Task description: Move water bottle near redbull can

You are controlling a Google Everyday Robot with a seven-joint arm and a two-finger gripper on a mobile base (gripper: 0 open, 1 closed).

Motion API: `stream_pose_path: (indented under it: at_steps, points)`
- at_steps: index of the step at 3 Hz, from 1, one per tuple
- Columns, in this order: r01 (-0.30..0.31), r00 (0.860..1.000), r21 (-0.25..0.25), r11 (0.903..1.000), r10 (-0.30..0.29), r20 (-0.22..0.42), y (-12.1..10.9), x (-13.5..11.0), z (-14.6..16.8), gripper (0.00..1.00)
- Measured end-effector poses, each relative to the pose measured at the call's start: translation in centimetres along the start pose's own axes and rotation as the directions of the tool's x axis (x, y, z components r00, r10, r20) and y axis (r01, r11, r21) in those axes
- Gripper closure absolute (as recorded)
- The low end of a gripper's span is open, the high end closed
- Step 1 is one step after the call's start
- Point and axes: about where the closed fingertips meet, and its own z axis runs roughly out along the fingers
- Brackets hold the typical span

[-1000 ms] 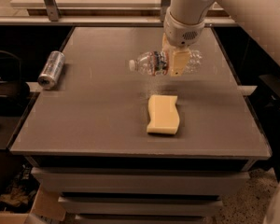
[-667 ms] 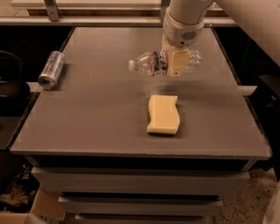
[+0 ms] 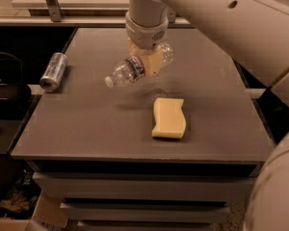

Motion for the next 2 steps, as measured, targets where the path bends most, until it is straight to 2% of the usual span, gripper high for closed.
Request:
stream_pose_path:
  at_steps: [1,2]
  points:
    - [0.225,0.974,0.005,0.9744,-0.225,0.006,-2.8,-4.0,0.2,1.00]
    - [0.381,0.924,0.010,0.9245,-0.381,0.017,-4.8,-7.4,0.7,1.00]
